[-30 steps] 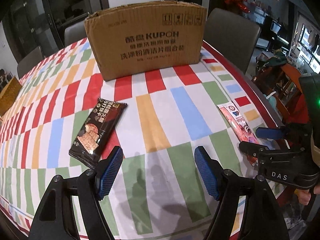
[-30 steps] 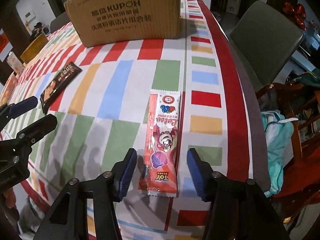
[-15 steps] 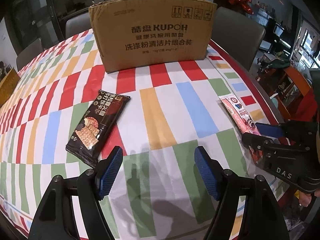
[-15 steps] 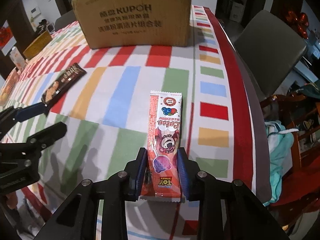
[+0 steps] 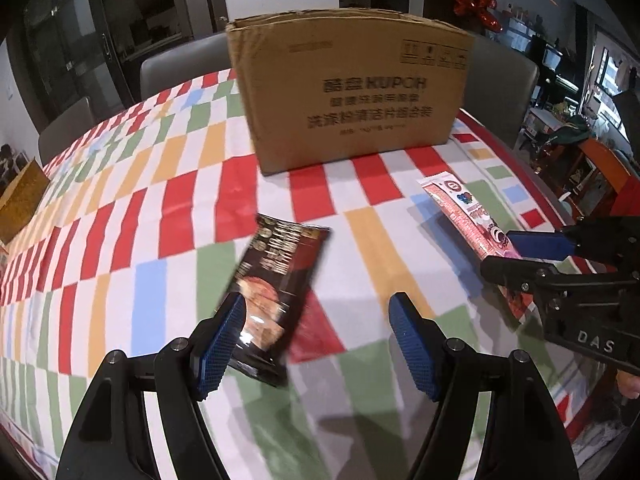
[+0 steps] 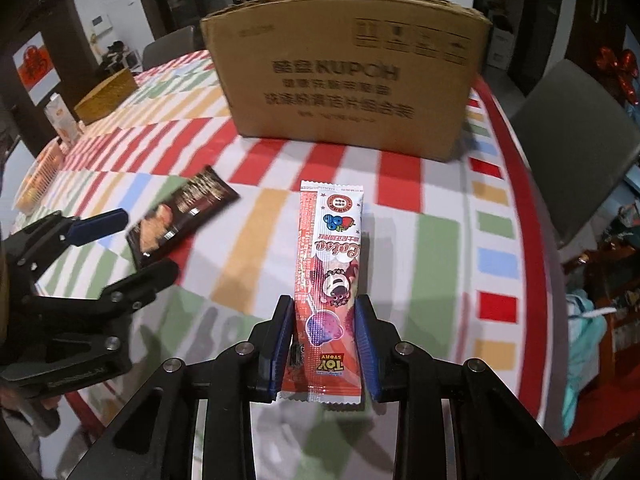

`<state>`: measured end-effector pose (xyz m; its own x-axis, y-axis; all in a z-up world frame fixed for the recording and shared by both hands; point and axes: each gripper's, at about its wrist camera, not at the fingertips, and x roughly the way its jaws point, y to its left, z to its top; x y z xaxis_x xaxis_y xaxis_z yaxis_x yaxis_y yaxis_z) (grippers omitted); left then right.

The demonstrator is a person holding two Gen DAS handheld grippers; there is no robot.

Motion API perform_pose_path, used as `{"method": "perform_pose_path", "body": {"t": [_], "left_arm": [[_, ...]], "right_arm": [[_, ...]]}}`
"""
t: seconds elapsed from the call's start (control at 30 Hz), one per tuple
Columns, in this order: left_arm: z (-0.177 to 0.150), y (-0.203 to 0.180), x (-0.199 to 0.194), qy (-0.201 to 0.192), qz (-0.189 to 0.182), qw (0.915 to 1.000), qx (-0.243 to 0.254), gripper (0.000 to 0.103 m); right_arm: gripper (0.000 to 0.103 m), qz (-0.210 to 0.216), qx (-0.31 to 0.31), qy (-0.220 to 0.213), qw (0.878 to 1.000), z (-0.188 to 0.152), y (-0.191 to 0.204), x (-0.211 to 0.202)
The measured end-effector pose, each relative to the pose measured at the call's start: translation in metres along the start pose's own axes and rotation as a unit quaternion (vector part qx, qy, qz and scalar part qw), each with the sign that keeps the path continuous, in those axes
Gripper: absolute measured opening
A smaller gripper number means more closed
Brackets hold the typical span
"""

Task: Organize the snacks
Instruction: 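Grasp the pink lollipop pack with the right tool while the left tool grasps the dark cracker packet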

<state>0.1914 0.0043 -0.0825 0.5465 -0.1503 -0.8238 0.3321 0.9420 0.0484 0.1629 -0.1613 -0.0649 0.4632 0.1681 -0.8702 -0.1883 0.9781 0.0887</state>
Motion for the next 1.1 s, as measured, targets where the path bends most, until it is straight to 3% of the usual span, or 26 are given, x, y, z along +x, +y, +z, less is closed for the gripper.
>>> {"method": "perform_pose_path", "body": {"t": [0.27,0.57,0.8,1.1], "left_arm": [[0.011,0.03,0.034,0.029,0.008,0.9996,0.001,0.073],[0.014,0.032,0.063,0.049,0.004,0.9988,0.0,0.073],[0.02,0.035,0.069,0.04,-0.018,0.9986,-0.03,0.055],[0.016,0.028,0.055,0.031,-0.016,0.9981,-0.051,0.054]], "right_arm": [[0.032,0.008,-0.01,0.008,1.0,0.022,0.025,0.024],[0.032,0.001,-0.012,0.02,1.0,0.032,0.033,0.042],[0.032,0.007,-0.001,0.021,1.0,0.035,0.026,0.044],[0.032,0.012,0.012,0.007,1.0,0.034,0.01,0.033]]}}
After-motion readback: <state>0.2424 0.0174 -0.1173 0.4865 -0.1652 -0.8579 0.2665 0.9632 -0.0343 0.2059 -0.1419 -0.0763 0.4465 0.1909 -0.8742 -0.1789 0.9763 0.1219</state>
